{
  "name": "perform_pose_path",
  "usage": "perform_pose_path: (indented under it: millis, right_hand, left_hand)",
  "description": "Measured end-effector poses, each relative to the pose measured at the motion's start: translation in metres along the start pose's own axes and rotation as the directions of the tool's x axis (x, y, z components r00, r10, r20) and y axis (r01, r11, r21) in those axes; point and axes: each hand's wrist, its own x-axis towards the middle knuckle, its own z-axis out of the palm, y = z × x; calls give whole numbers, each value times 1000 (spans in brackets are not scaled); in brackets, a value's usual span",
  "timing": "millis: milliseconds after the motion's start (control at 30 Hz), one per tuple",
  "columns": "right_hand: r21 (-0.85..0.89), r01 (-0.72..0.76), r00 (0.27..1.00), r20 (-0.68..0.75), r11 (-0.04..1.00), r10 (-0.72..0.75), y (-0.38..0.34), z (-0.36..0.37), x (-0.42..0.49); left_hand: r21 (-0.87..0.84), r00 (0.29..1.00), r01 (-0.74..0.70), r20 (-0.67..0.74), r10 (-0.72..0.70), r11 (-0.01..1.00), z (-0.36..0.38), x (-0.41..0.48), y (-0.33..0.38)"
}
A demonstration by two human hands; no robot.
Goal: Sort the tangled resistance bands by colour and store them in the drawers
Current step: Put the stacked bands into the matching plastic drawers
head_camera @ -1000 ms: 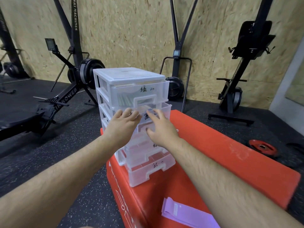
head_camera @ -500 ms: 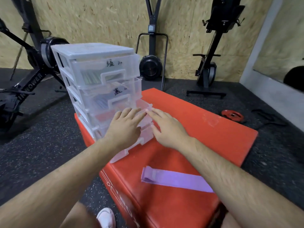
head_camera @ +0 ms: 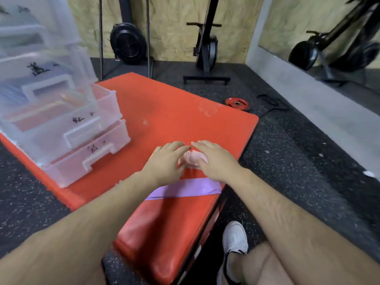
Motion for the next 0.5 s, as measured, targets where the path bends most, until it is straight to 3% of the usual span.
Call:
perform_pose_path:
  millis: [200,367,500]
  right_hand:
    - [61,-267,961,89,962,262,57,5,10]
    - [84,-330,931,196,940,309,65,-1,22]
    - [74,-364,903,274,929,332,61,-2,30]
  left_hand:
    - [-21,996,-24,87,26,999,35,43,9]
    - [-78,959,33,283,-10,996,50,59,13]
    - [-186,933,132,356,-59,974,48,67,4]
